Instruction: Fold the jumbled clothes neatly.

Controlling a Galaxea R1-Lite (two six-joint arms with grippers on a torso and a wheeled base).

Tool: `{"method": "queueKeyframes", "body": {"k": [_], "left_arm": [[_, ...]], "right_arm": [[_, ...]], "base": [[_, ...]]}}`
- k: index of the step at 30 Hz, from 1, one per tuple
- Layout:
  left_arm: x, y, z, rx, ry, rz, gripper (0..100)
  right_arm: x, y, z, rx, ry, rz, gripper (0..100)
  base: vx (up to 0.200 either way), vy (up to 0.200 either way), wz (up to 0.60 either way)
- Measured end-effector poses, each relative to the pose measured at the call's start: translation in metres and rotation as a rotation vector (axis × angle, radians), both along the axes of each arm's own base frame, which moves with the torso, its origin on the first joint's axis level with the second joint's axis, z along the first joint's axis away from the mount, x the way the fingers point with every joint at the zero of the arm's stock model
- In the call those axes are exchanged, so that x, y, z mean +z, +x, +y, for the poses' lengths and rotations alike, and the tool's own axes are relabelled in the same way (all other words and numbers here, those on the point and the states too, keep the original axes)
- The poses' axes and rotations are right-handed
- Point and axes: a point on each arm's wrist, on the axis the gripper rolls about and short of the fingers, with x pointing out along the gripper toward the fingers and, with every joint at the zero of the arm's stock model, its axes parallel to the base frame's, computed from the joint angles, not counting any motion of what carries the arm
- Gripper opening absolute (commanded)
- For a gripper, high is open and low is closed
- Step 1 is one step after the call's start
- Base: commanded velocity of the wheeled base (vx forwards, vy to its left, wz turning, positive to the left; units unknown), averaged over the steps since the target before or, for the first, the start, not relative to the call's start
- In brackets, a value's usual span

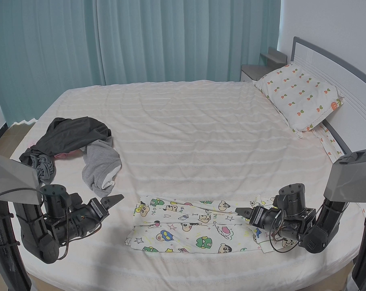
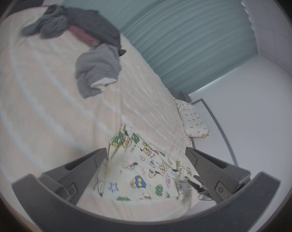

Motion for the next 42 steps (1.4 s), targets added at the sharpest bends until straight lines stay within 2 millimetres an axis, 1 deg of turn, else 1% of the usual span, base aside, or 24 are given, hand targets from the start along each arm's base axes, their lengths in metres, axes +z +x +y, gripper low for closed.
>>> {"method": "queueKeyframes", "body": {"k": [3,6,8,12,16,18,20,25,29,32,42], "left_arm": [[-0.007,0.018,-0.005,-0.017,0.038,0.024,100],[-0.016,0.033,-0.010,-0.035,0.068,0.113,100],[-0.018,0.045,-0.015,-0.046,0.081,0.152,100],[-0.016,0.075,-0.030,-0.078,0.097,0.183,100],[-0.012,0.095,-0.046,-0.113,0.108,0.193,100],[-0.012,0.102,-0.055,-0.132,0.114,0.199,100],[-0.015,0.106,-0.062,-0.148,0.124,0.213,100],[-0.021,0.108,-0.069,-0.178,0.170,0.233,100],[-0.027,0.107,-0.068,-0.200,0.213,0.256,100],[-0.029,0.109,-0.067,-0.185,0.234,0.253,100],[-0.035,0.113,-0.063,-0.183,0.267,0.247,100]], "right_arm": [[0.000,-0.001,-0.001,-0.001,0.000,-0.001,100],[-0.001,-0.001,-0.001,0.000,0.000,-0.002,100],[-0.001,-0.001,-0.001,0.000,0.000,-0.002,100],[-0.001,-0.002,-0.001,0.000,-0.001,0.000,100],[-0.002,-0.002,-0.001,0.001,-0.002,0.001,100],[-0.003,-0.002,-0.001,0.001,-0.004,0.003,100],[-0.005,-0.002,-0.001,0.001,-0.006,0.007,100],[-0.006,-0.002,-0.002,0.000,-0.010,0.011,100],[-0.007,-0.003,-0.002,0.000,-0.011,0.013,100],[-0.007,-0.003,-0.002,0.000,-0.012,0.014,100],[-0.007,-0.003,-0.002,0.000,-0.012,0.014,100]], "base": [[0.000,0.000,0.00],[0.000,0.000,0.00],[0.000,0.000,0.00],[0.000,0.000,0.00],[0.000,0.000,0.00],[0.000,0.000,0.00],[0.000,0.000,0.00],[0.000,0.000,0.00],[0.000,0.000,0.00],[0.000,0.000,0.00],[0.000,0.000,0.00]]}}
